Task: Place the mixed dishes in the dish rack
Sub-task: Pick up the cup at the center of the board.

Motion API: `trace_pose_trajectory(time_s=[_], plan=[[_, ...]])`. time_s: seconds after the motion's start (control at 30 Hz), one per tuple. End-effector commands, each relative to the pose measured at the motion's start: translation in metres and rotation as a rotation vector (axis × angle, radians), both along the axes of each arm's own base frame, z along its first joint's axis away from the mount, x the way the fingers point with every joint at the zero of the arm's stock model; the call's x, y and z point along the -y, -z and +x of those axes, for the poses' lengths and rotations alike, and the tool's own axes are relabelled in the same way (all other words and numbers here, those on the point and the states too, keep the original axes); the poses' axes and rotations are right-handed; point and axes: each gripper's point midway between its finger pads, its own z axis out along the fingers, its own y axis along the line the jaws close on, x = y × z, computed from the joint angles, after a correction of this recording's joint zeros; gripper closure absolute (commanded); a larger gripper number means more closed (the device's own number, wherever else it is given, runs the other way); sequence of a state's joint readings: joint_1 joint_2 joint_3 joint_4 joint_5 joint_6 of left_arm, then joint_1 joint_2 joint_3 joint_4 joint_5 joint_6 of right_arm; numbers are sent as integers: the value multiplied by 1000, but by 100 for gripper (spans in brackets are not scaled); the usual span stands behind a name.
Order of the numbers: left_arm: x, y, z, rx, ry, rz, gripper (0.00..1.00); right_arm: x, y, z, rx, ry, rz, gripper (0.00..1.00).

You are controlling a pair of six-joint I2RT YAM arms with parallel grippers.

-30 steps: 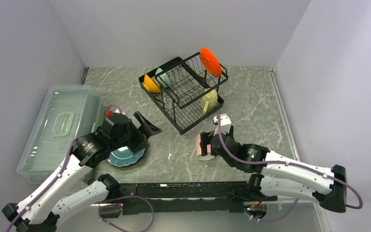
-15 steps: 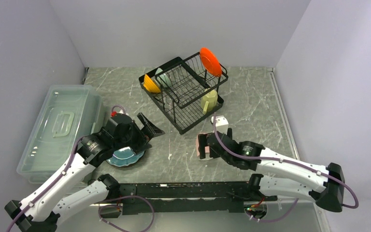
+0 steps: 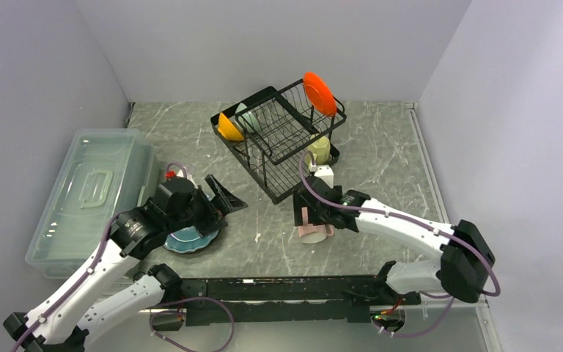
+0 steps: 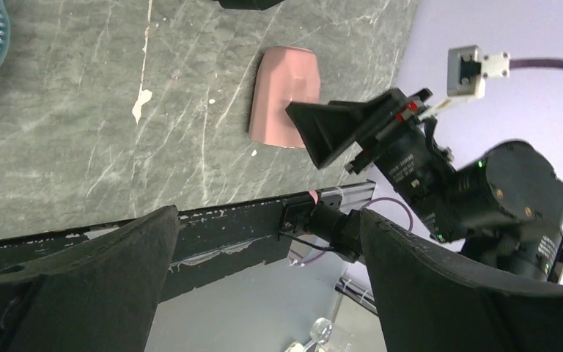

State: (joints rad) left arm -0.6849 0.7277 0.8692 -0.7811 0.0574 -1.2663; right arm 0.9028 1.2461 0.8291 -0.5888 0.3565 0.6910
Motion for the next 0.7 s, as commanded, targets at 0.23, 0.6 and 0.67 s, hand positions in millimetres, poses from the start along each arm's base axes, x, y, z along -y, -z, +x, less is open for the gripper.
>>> trace_pose_trajectory(time_s=[0.23, 0.6, 0.67], plan=[[-11, -10, -9, 60, 23, 20, 1, -20, 24, 11, -103, 24, 34, 0], [-12, -8, -9, 66, 27, 35, 1, -19, 37, 4, -131, 19, 37, 4], [-12, -7, -9, 64, 29, 35, 1, -16, 39, 3, -139, 21, 24, 5]])
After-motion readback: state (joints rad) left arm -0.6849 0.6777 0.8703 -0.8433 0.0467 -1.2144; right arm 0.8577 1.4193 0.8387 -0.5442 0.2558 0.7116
